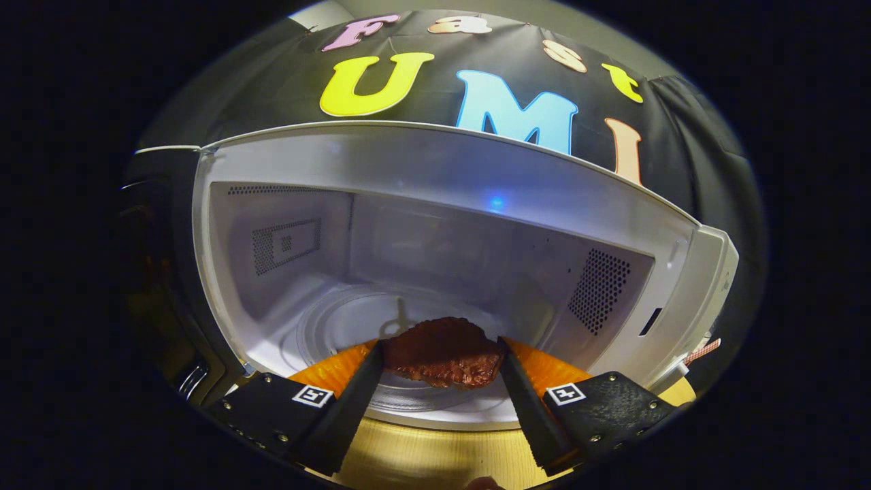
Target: Open the microwave, put the food inside, and close the microwave door.
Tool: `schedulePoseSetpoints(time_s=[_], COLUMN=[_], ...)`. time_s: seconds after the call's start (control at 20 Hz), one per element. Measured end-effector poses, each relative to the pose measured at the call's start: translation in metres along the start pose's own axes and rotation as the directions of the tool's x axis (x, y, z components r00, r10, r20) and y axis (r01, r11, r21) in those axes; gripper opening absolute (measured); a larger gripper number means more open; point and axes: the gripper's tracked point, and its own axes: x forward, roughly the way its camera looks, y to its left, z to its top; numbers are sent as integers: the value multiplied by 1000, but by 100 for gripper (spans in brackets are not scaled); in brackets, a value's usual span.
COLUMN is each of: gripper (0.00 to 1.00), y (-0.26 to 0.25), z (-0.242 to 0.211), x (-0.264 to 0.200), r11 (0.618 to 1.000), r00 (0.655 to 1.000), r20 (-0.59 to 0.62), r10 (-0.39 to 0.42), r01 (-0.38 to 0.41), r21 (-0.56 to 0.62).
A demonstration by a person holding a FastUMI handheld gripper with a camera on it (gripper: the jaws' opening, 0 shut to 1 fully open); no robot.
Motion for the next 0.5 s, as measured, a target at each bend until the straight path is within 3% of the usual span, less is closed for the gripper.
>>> schedulePoseSetpoints(time_s=[0.2, 0.5], gripper=[99, 99], y=[-4, 10], z=[18, 41], x=[-3, -39], r11=[997, 994], r00=[999, 993], r20=[15, 49], r10=[44, 106], r01=[-45, -108], r21=[71, 31])
